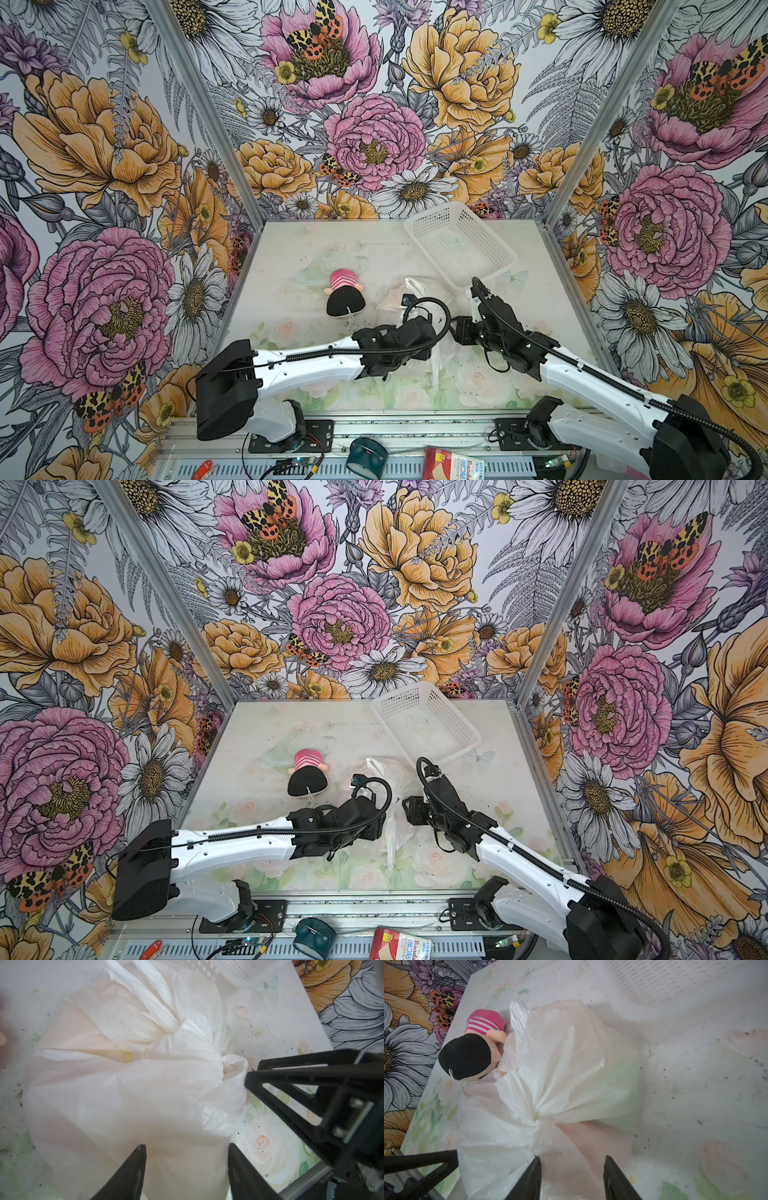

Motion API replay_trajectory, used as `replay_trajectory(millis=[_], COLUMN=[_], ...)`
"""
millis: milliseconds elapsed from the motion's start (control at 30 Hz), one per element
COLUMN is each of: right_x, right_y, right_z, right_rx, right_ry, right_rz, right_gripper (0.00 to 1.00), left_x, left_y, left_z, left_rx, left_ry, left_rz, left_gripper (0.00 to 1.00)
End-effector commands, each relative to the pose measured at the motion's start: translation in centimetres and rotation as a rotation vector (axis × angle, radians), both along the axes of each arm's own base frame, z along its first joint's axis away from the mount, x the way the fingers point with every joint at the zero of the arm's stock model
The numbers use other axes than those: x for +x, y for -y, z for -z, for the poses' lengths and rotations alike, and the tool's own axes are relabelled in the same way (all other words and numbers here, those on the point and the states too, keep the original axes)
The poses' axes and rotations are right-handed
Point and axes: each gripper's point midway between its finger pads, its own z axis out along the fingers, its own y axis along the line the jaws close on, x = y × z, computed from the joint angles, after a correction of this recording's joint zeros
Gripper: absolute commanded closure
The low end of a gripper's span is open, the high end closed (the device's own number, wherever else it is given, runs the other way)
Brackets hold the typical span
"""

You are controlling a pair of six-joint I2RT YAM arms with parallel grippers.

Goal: Untie the knot of the plastic bag and take out the fruit

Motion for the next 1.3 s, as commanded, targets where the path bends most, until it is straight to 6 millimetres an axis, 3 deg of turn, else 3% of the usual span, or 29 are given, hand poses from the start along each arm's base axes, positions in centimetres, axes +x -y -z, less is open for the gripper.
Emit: replay_trajectory(millis=[0, 100, 200, 267, 333, 400, 500, 700, 800, 833, 933, 1000, 1267], right_x=[0.9, 1.4, 1.7, 1.6, 1.2, 0.6, -0.7, -4.0, -4.8, -5.0, -5.0, -4.8, -2.2], right_y=[-0.9, -0.9, -0.5, -0.5, -0.5, -0.6, -0.7, -1.4, -1.8, -1.9, -1.8, -1.4, 1.4], right_z=[-0.6, -0.3, 0.3, 0.6, 0.6, 0.5, 0.6, -0.1, -0.7, -0.9, -1.5, -2.2, -3.3], right_rx=[0.025, 0.004, -0.023, -0.023, -0.018, -0.004, 0.018, 0.110, 0.133, 0.134, 0.113, 0.080, -0.020], right_ry=[0.038, 0.041, 0.038, 0.032, 0.031, 0.035, 0.041, 0.074, 0.098, 0.109, 0.140, 0.165, 0.157], right_rz=[-0.007, 0.008, 0.030, 0.031, 0.030, 0.037, 0.056, 0.098, 0.094, 0.089, 0.071, 0.071, 0.106], right_gripper=[0.42, 0.43, 0.58, 0.75, 0.91, 1.00, 1.00, 1.00, 1.00, 0.98, 0.65, 0.50, 0.43], left_x=[0.5, 0.4, 0.6, 1.1, 2.0, 3.1, 5.1, 9.1, 9.8, 9.7, 8.8, 7.8, 3.7], left_y=[-0.9, -0.3, -0.1, -0.4, -0.8, -1.5, -2.0, -2.7, -2.2, -2.0, -2.0, -2.2, -1.1], left_z=[1.3, 1.6, 2.1, 2.5, 2.8, 2.6, 1.3, -2.4, -3.5, -3.6, -2.9, -2.0, 0.5], left_rx=[0.041, 0.052, 0.070, 0.081, 0.092, 0.097, 0.096, 0.102, 0.123, 0.128, 0.146, 0.159, 0.221], left_ry=[-0.020, -0.027, -0.033, -0.042, -0.049, -0.046, -0.025, 0.031, 0.041, 0.043, 0.041, 0.028, 0.038], left_rz=[-0.015, 0.008, 0.019, 0.015, 0.005, -0.006, 0.001, 0.010, 0.032, 0.043, 0.052, 0.054, 0.096], left_gripper=[0.31, 0.16, 0.12, 0.23, 0.51, 0.72, 0.89, 0.94, 0.97, 0.97, 0.97, 0.97, 0.95])
